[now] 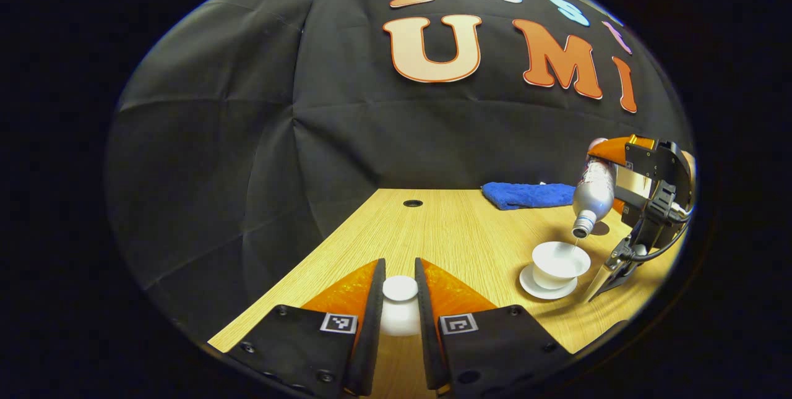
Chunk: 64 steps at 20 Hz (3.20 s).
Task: Open the teacup lid with one hand, grasp the water bottle and pour water into the teacup with the other hand; after pouring, place the water bottle on the coaster and then close the teacup lid.
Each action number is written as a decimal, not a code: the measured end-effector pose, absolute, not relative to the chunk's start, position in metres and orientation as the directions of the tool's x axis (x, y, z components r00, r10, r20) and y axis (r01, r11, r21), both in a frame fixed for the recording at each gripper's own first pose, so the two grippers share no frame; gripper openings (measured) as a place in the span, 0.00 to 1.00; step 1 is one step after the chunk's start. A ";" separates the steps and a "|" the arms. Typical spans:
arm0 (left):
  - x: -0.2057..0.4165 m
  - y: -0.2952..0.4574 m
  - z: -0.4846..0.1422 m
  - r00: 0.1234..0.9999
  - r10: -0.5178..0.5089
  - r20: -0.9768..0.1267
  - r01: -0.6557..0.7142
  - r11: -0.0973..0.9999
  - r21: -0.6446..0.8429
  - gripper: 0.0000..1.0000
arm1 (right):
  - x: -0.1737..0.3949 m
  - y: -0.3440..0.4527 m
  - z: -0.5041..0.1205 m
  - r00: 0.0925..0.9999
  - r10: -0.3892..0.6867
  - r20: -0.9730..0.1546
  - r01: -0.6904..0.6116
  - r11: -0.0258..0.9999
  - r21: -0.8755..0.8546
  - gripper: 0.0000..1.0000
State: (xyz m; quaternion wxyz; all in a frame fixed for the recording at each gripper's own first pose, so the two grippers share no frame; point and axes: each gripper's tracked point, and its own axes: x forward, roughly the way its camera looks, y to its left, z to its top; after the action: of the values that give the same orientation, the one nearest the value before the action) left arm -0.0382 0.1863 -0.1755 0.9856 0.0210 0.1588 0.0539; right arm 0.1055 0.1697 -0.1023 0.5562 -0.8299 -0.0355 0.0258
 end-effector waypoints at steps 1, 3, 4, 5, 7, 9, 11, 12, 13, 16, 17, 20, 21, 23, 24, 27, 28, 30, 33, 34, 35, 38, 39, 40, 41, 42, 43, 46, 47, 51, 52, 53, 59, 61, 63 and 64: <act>-0.039 0.185 -0.173 0.946 0.112 -0.305 -0.099 0.993 0.057 0.35 | 0.104 0.167 -0.105 0.997 0.079 -0.010 0.019 -0.351 -0.936 0.78; -0.036 0.179 -0.167 0.950 0.103 -0.294 -0.094 0.995 0.047 0.34 | 0.103 0.161 -0.119 0.997 0.057 -0.050 -0.035 -0.251 -0.967 0.78; -0.034 0.177 -0.167 0.950 0.102 -0.295 -0.092 0.995 0.049 0.34 | 0.101 0.158 -0.124 0.996 0.047 -0.074 -0.064 -0.189 -0.980 0.78; -0.033 0.172 -0.166 0.951 0.096 -0.295 -0.086 0.995 0.049 0.34 | 0.099 0.156 -0.129 0.994 0.040 -0.099 -0.093 -0.125 -0.988 0.78; -0.030 0.160 -0.160 0.955 0.073 -0.289 -0.066 0.997 0.034 0.35 | 0.099 0.152 -0.136 0.988 0.022 -0.153 -0.153 0.019 -0.988 0.78; -0.024 0.145 -0.154 0.958 0.050 -0.281 -0.043 0.999 0.029 0.34 | 0.099 0.142 -0.142 0.978 0.002 -0.210 -0.206 0.190 -0.960 0.78; -0.016 0.128 -0.149 0.962 0.026 -0.271 -0.018 0.999 0.032 0.34 | 0.100 0.125 -0.144 0.970 -0.014 -0.242 -0.223 0.334 -0.916 0.78; -0.014 0.119 -0.146 0.963 0.015 -0.268 -0.005 0.999 0.039 0.34 | 0.098 0.116 -0.141 0.968 -0.020 -0.249 -0.222 0.387 -0.895 0.78; -0.011 0.109 -0.143 0.965 0.001 -0.262 0.011 0.999 0.044 0.34 | 0.097 0.108 -0.136 0.968 -0.028 -0.249 -0.213 0.436 -0.875 0.78; -0.002 0.077 -0.137 0.967 -0.041 -0.253 0.055 0.997 0.050 0.34 | 0.101 0.079 -0.130 0.961 -0.036 -0.275 -0.207 0.570 -0.795 0.78; 0.001 0.068 -0.136 0.966 -0.054 -0.253 0.068 0.997 0.048 0.35 | 0.104 0.069 -0.130 0.958 -0.038 -0.283 -0.202 0.611 -0.765 0.78; 0.009 0.043 -0.136 0.964 -0.084 -0.251 0.098 0.994 0.042 0.35 | 0.111 0.042 -0.129 0.956 -0.049 -0.289 -0.163 0.730 -0.664 0.78; 0.011 0.036 -0.139 0.963 -0.088 -0.256 0.103 0.994 0.044 0.34 | 0.112 0.036 -0.129 0.957 -0.043 -0.287 -0.153 0.765 -0.626 0.78; 0.015 0.022 -0.145 0.957 -0.105 -0.269 0.120 0.992 0.040 0.35 | 0.115 0.028 -0.134 0.954 -0.020 -0.299 -0.153 0.825 -0.543 0.79; 0.016 0.014 -0.149 0.954 -0.115 -0.277 0.129 0.991 0.035 0.34 | 0.117 0.025 -0.136 0.953 -0.011 -0.304 -0.151 0.851 -0.504 0.79; 0.019 -0.005 -0.164 0.944 -0.136 -0.302 0.153 0.988 0.034 0.35 | 0.122 0.019 -0.149 0.943 0.010 -0.334 -0.155 0.899 -0.410 0.79; 0.020 -0.009 -0.170 0.940 -0.140 -0.312 0.158 0.987 0.033 0.35 | 0.125 0.019 -0.155 0.941 0.018 -0.338 -0.156 0.909 -0.386 0.79; 0.019 -0.014 -0.182 0.932 -0.143 -0.333 0.161 0.987 0.027 0.35 | 0.130 0.018 -0.158 0.940 0.032 -0.339 -0.154 0.928 -0.340 0.79; 0.017 -0.014 -0.196 0.922 -0.142 -0.360 0.155 0.988 0.008 0.35 | 0.130 0.020 -0.160 0.936 0.065 -0.347 -0.161 0.953 -0.257 0.78; 0.018 -0.015 -0.201 0.919 -0.144 -0.367 0.156 0.988 0.002 0.35 | 0.132 0.019 -0.161 0.936 0.070 -0.346 -0.160 0.958 -0.239 0.79; 0.018 -0.015 -0.204 0.917 -0.144 -0.372 0.155 0.988 -0.001 0.35 | 0.133 0.020 -0.163 0.936 0.076 -0.345 -0.161 0.961 -0.225 0.79; 0.017 -0.016 -0.208 0.913 -0.147 -0.379 0.165 0.986 0.014 0.35 | 0.139 0.020 -0.174 0.931 0.082 -0.356 -0.160 0.967 -0.197 0.78; 0.017 -0.016 -0.207 0.913 -0.146 -0.381 0.170 0.985 0.030 0.35 | 0.143 0.022 -0.178 0.929 0.086 -0.360 -0.163 0.968 -0.189 0.78; 0.016 -0.014 -0.210 0.913 -0.138 -0.385 0.169 0.985 0.048 0.35 | 0.145 0.022 -0.181 0.928 0.087 -0.363 -0.162 0.970 -0.182 0.78; 0.017 -0.015 -0.210 0.913 -0.137 -0.385 0.170 0.984 0.054 0.36 | 0.147 0.023 -0.184 0.926 0.088 -0.367 -0.160 0.972 -0.172 0.78; 0.016 -0.016 -0.208 0.914 -0.137 -0.381 0.172 0.983 0.059 0.38 | 0.148 0.022 -0.186 0.923 0.088 -0.374 -0.159 0.974 -0.162 0.78; 0.015 -0.018 -0.208 0.912 -0.149 -0.382 0.184 0.981 0.057 0.38 | 0.148 0.022 -0.190 0.920 0.093 -0.380 -0.160 0.976 -0.147 0.78; 0.012 -0.025 -0.200 0.917 -0.170 -0.361 0.199 0.979 0.046 0.64 | 0.151 0.026 -0.198 0.911 0.114 -0.397 -0.161 0.983 -0.088 0.78; 0.013 -0.024 -0.194 0.922 -0.168 -0.349 0.197 0.979 0.049 0.65 | 0.152 0.028 -0.201 0.908 0.120 -0.401 -0.160 0.985 -0.067 0.79; 0.014 -0.019 -0.176 0.945 -0.143 -0.295 0.166 0.985 0.054 0.65 | 0.161 0.032 -0.214 0.897 0.121 -0.425 -0.141 0.990 -0.016 0.78; 0.013 -0.019 -0.172 0.949 -0.142 -0.283 0.164 0.985 0.055 0.66 | 0.161 0.031 -0.219 0.892 0.120 -0.435 -0.137 0.991 -0.008 0.79; 0.014 -0.019 -0.169 0.951 -0.142 -0.275 0.163 0.985 0.055 0.65 | 0.161 0.031 -0.223 0.886 0.120 -0.448 -0.132 0.991 0.004 0.79; 0.010 -0.023 -0.160 0.957 -0.143 -0.250 0.157 0.987 0.036 0.80 | 0.163 0.034 -0.240 0.868 0.147 -0.474 -0.110 0.988 0.106 0.79; 0.009 -0.024 -0.158 0.958 -0.138 -0.251 0.150 0.988 0.031 0.83 | 0.162 0.032 -0.247 0.859 0.132 -0.495 -0.097 0.991 0.095 0.77; 0.007 -0.026 -0.153 0.961 -0.133 -0.242 0.144 0.989 0.027 0.84 | 0.156 0.030 -0.254 0.841 0.125 -0.526 -0.087 0.992 0.097 0.84; 0.006 -0.026 -0.149 0.964 -0.128 -0.233 0.138 0.990 0.027 0.85 | 0.152 0.029 -0.252 0.840 0.122 -0.529 -0.084 0.992 0.095 0.87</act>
State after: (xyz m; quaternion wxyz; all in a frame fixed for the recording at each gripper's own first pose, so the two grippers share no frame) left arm 0.0062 -0.0259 -0.1491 0.9907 0.0215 0.1163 -0.0672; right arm 0.1524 0.0294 -0.2519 0.9586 0.0341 0.2776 0.0538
